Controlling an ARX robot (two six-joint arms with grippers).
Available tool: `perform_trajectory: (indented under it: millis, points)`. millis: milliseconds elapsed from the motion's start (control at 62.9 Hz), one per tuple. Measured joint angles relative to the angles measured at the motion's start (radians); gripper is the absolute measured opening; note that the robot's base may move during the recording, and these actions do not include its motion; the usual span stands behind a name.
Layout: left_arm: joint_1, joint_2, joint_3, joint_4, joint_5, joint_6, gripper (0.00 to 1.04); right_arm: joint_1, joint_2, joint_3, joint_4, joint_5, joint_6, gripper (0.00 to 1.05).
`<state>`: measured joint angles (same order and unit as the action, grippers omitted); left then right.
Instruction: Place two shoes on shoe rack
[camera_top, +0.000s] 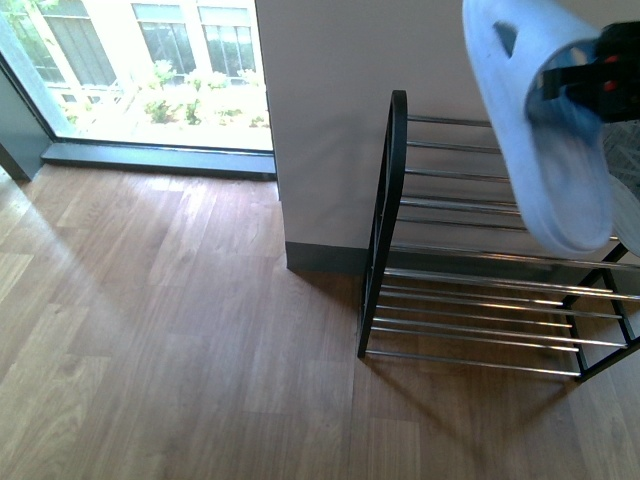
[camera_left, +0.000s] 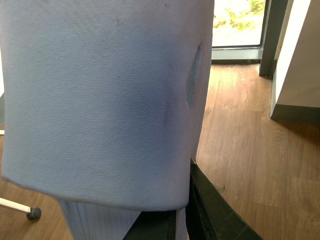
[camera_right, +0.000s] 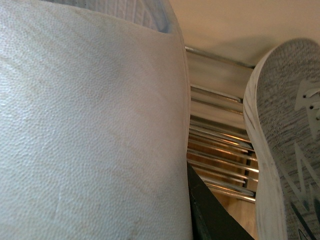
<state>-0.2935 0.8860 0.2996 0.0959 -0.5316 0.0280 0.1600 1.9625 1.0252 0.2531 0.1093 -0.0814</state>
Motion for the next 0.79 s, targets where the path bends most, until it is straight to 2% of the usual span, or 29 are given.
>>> perform_trajectory:
  millis: [350, 795]
  points:
    - [0.0, 0.0, 0.0, 0.0, 0.0, 0.0, 0.02, -0.071, 0.33, 0.289, -0.086, 0.151, -0.066, 0.02]
    - [0.0, 0.0, 0.0, 0.0, 0.0, 0.0, 0.02, -0.115, 0.484, 0.487, -0.124, 0.237, -0.125, 0.02]
